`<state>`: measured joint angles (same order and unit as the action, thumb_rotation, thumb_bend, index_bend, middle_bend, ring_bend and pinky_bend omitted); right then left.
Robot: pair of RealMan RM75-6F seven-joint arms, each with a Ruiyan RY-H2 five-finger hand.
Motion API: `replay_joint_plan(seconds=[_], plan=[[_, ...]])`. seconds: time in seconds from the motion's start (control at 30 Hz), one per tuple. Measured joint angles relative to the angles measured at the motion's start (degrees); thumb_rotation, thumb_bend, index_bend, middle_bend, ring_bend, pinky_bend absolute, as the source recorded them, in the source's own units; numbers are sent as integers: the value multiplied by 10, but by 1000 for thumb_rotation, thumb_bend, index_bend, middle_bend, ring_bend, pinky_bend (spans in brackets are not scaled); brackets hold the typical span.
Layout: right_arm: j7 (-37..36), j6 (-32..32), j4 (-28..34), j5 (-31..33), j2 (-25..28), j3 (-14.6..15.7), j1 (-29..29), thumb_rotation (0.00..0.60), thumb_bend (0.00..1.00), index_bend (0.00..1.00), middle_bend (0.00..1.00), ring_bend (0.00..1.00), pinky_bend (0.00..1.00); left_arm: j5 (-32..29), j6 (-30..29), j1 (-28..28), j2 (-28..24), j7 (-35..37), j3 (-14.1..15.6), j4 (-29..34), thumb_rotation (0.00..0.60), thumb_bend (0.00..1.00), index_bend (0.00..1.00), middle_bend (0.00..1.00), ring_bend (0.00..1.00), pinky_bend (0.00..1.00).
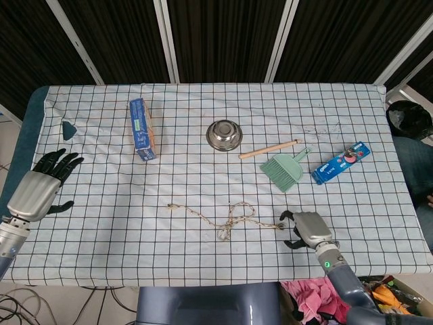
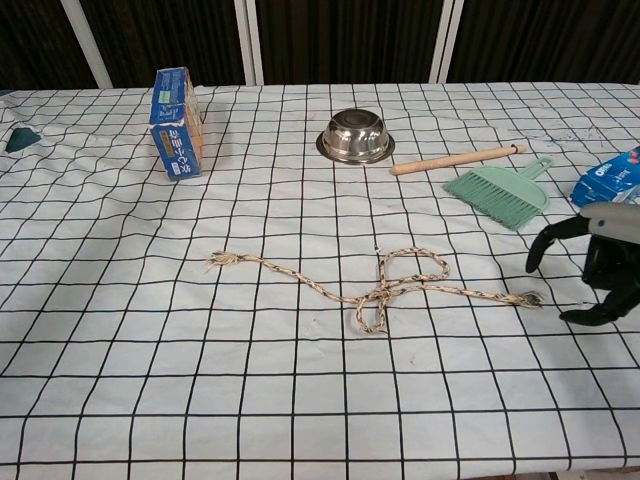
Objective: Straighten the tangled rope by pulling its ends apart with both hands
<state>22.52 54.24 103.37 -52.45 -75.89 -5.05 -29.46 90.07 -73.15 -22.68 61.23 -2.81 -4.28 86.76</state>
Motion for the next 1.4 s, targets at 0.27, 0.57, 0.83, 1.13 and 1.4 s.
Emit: replay_joint_plan(seconds=[0.27,0.57,0.83,1.13,1.4], plan=[[33,21,-40,63,-75,-15,-26,600,256,414,1000,1000,1000,-7,8,-5,4,-17,-1,1,600,63,119,95,0,123],[63,54,-62,92,-103,-17,-38,600,258,474,1000,1000,1000,-14,13,-7,9,-17,1,-4,600,63,120,95,0,123],[68,66,-65,108,-110,-17,-38,600,265,487,1000,1000,1000,-16,16,-9,13,-21,1,-5,600,68,120,92,0,123],[56,66,-78,105,-121,-18,-38,600,266,535,1000,1000,1000,-34,26,-11,15,-21,-3,-11,600,71,110,86,0,123],[59,70,-93,108,-135,-18,-41,600,282,576,1000,1000,1000,-36,32,-14,18,-23,-1,-17,600,71,109,86,0,123]])
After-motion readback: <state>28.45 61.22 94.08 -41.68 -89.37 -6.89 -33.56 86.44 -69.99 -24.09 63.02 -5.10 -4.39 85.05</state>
